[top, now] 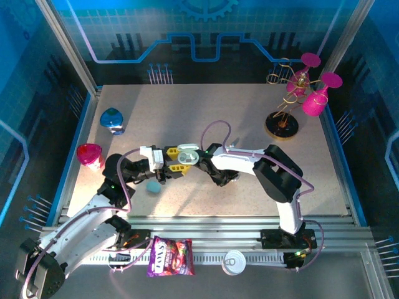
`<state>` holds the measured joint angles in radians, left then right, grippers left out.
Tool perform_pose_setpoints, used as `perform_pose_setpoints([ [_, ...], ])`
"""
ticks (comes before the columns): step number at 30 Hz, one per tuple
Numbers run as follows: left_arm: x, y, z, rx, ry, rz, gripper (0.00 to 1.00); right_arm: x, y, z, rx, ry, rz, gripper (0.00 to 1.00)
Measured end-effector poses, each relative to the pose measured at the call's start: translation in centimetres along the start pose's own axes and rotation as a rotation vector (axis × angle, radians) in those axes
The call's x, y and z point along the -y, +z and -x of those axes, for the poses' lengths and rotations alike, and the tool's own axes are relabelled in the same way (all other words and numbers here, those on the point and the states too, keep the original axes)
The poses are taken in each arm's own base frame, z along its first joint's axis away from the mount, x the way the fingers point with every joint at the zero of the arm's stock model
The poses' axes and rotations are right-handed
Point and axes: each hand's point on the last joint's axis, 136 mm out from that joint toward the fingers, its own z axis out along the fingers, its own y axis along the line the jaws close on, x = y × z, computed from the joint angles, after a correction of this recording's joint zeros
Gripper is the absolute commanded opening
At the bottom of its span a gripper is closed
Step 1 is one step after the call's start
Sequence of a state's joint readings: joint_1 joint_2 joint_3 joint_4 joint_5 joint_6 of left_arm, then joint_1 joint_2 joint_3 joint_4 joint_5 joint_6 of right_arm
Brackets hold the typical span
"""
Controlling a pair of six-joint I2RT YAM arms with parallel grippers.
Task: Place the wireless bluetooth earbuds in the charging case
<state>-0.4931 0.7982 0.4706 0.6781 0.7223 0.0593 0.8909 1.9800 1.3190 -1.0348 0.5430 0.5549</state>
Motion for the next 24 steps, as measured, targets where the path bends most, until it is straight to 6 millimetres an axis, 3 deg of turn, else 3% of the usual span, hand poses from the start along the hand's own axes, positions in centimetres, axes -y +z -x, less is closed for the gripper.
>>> perform_pose_setpoints([
  [24,0.00,0.00,0.00,0.000,0.000,0.000,0.18,-0.01,0.79,-0.24,-0.031,-0.032,-0.048,0.22],
])
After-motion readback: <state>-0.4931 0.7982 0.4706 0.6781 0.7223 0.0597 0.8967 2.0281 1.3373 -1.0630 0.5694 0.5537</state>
